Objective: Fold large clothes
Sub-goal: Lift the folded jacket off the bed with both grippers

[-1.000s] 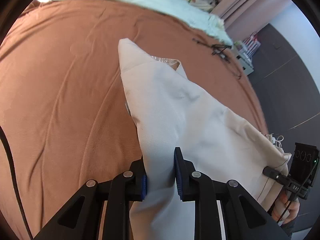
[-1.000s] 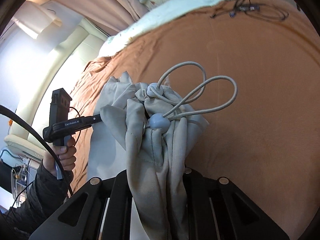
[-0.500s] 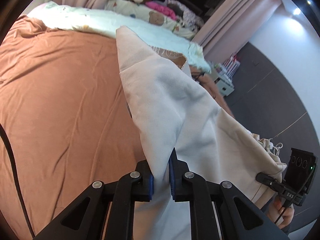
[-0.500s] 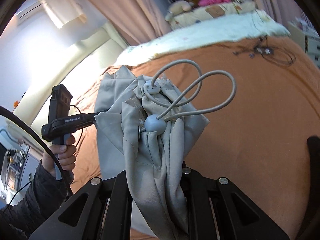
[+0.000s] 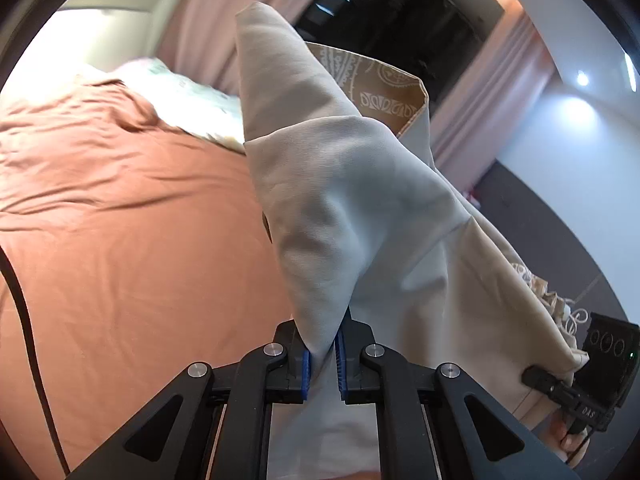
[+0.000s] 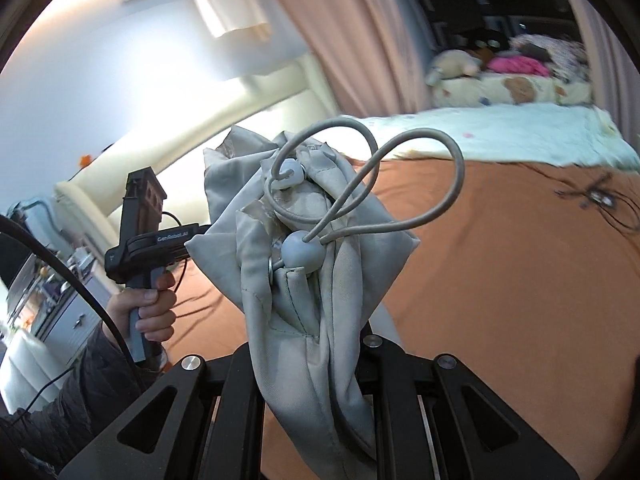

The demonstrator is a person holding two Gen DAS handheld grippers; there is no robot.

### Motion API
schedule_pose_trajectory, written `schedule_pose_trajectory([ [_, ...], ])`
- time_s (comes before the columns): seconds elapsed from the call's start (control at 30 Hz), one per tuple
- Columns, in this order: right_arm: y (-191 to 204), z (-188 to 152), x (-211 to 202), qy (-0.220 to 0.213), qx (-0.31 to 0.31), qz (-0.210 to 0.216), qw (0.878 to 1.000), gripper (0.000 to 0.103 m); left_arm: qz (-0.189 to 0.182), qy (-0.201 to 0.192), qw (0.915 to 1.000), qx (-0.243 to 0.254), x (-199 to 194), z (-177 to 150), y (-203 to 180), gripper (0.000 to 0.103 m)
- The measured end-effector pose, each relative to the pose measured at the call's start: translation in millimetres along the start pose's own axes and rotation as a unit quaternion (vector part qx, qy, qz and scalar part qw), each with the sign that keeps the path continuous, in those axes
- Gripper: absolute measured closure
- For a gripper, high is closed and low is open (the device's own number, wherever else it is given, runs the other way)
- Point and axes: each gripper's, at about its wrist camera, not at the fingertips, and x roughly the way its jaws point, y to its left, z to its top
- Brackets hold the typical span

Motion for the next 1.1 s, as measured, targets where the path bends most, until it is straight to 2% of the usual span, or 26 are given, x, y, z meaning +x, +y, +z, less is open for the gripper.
schedule_pose_trajectory([
  [0.2, 27.7, 0.7, 40.1, 0.013, -0.022, 0.051, 0.998, 0.094, 0.042, -0.038, 0.9982, -0.022, -70.3, 9.8, 61.2, 0.094],
  [0.3, 57.3, -1.7, 63.7, 0.022, -0.035, 0.079, 0.996, 0.094, 0.062, -0.056, 0.9959, -0.034, -103.9, 15.0, 93.7, 0.094],
  [0.4, 64.3, 11.5, 105.8, 0.03, -0.043, 0.102, 0.993, 0.094, 0.082, -0.072, 0.993, -0.045, -137.8, 26.6, 131.9, 0.094],
  [0.6, 110.0, 18.0, 170.0, 0.046, -0.057, 0.149, 0.986, 0.094, 0.125, -0.099, 0.9857, -0.055, -200.6, 39.3, 196.2, 0.094],
  [0.8, 154.9, 22.2, 235.6, 0.05, -0.083, 0.189, 0.977, 0.094, 0.179, -0.131, 0.9727, -0.069, -264.3, 52.1, 266.2, 0.095],
  [0.9, 175.2, 22.5, 269.3, 0.061, -0.087, 0.22, 0.97, 0.094, 0.211, -0.143, 0.9646, -0.068, -292.2, 52.8, 284.9, 0.095],
  [0.93, 171.6, 35.4, 297.6, 0.065, -0.087, 0.228, 0.968, 0.094, 0.221, -0.147, 0.9617, -0.069, -303.0, 54.4, 293.0, 0.095],
  [1.1, 194.9, 35.5, 346.6, 0.079, -0.078, 0.275, 0.955, 0.094, 0.273, -0.16, 0.9466, -0.062, -350.8, 55.2, 320.4, 0.095],
])
